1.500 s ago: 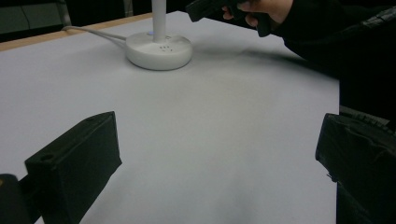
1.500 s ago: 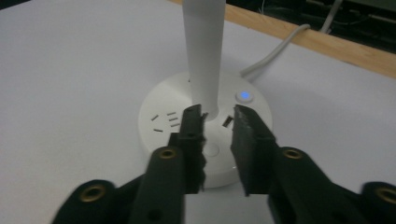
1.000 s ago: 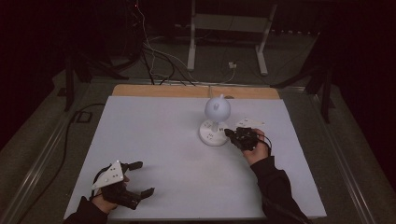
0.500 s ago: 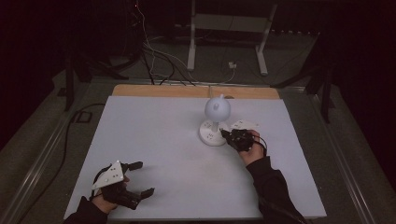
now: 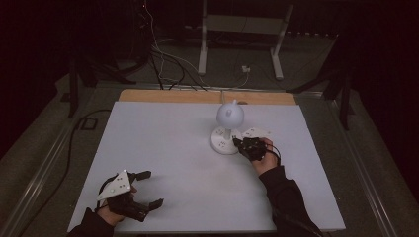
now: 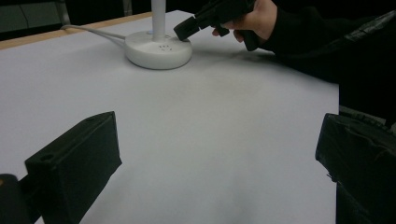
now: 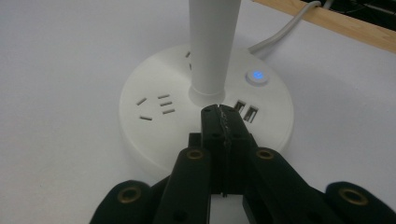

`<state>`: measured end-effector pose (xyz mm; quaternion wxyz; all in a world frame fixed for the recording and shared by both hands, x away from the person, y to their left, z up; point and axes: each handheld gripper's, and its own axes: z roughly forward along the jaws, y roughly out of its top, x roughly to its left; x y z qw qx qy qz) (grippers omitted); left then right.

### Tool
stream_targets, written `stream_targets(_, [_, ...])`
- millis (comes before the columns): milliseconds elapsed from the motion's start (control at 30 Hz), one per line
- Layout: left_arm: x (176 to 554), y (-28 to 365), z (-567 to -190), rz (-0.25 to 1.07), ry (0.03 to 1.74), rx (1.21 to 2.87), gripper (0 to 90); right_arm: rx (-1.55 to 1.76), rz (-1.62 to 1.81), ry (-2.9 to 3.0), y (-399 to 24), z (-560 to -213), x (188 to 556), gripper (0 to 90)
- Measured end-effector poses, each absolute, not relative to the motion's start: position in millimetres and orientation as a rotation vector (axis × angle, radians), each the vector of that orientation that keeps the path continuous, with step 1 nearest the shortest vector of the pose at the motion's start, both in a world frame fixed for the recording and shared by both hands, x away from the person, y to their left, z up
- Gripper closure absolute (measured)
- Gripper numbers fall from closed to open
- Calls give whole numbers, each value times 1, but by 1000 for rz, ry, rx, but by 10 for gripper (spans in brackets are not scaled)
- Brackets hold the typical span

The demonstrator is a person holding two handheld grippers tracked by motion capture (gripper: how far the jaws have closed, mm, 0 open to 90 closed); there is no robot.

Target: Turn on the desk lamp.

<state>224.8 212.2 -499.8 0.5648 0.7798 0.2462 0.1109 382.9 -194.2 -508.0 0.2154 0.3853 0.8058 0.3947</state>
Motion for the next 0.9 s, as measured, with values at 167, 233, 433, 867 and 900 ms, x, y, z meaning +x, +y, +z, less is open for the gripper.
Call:
stream_targets(167, [225,212,-500,260,580,1834,5,1065,1091,2236,-194,-508,383,900])
stream_targets(233, [225,212,-500,260,578,1835,4,1064,1090,2235,-194,-508,383,900])
stream_targets(433, [225,212,-500,260,577,1835,4,1066,1084,2234,-193,-508,383,900])
stream_targets(867, [225,212,-500,259,578,1834,4,1074,1069,2220,-192,-507,381,900])
stream_targets(900, [225,213,-500,260,580,1833,4,1065,1074,2219,-192,-506,379,900])
